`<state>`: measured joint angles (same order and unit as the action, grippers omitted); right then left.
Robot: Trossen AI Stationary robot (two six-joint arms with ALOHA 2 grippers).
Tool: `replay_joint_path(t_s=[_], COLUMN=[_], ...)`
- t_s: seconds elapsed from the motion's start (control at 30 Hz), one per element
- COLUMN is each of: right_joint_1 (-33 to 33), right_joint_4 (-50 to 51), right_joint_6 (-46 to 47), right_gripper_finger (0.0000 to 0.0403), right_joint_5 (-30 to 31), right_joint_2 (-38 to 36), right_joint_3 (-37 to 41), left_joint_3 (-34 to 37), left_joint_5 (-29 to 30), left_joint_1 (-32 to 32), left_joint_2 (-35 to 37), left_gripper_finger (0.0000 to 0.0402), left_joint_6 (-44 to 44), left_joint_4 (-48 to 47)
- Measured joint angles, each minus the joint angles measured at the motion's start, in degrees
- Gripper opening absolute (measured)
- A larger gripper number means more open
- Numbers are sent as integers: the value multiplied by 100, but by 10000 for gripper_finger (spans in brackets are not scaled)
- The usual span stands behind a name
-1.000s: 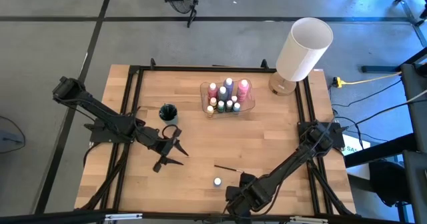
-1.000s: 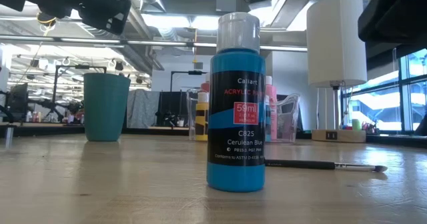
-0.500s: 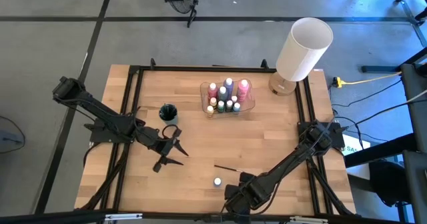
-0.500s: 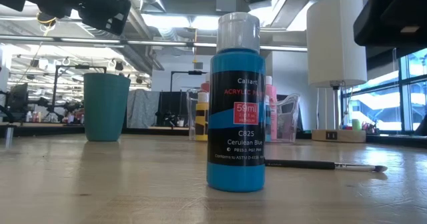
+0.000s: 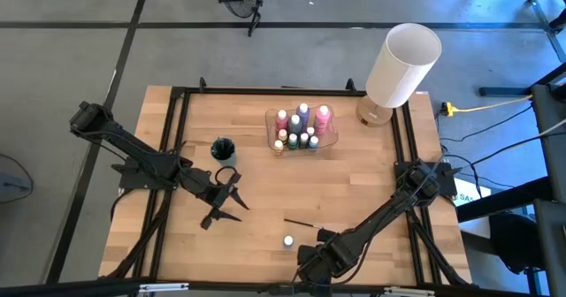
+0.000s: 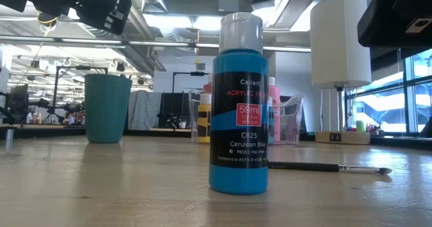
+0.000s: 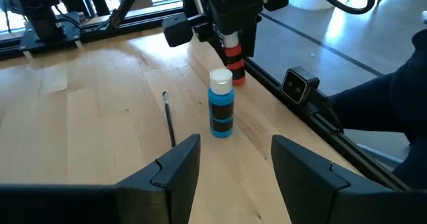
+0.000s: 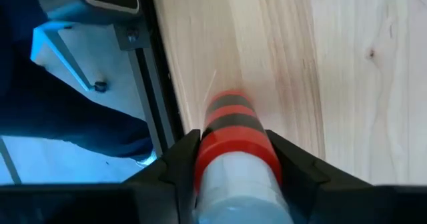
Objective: Pick & Place Paint Supplies
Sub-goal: Put the red paint bottle into the transparent bin
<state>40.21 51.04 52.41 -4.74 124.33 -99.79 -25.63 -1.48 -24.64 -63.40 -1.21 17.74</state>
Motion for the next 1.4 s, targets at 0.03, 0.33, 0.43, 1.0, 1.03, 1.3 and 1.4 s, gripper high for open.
replay_joint_path(t_s=[0.03, 0.33, 0.43, 1.0, 1.03, 1.3, 1.4], right_joint_1=[-13, -62, -60, -91, -103, -193, -219], right_joint_4=[-17, -30, -62, 137, 199, 1243, 1757], right_joint_6=[64, 456, 597, 1329, 1359, 1602, 1669], right_gripper_finger=[145, 140, 140, 140, 140, 140, 140], right_joint_5=[0, -43, -45, -246, -259, -282, -217], right_joint_2=[0, 0, 0, 0, 0, -2, -2], right_joint_3=[0, 0, 0, -170, -223, -1077, -1536], left_joint_3=[0, 0, 1, 2, 2, 2, 2], left_joint_5=[0, 25, 31, 35, 35, 35, 37], left_joint_1=[0, 0, 0, 0, 0, 0, 0], left_joint_2=[0, 0, 0, 0, 0, 0, 0], left_gripper_finger=[180, 180, 180, 180, 180, 180, 180], left_joint_6=[0, 0, 0, -2, -2, -2, 0], left_joint_4=[2, -1, 0, 0, 0, 2, 2])
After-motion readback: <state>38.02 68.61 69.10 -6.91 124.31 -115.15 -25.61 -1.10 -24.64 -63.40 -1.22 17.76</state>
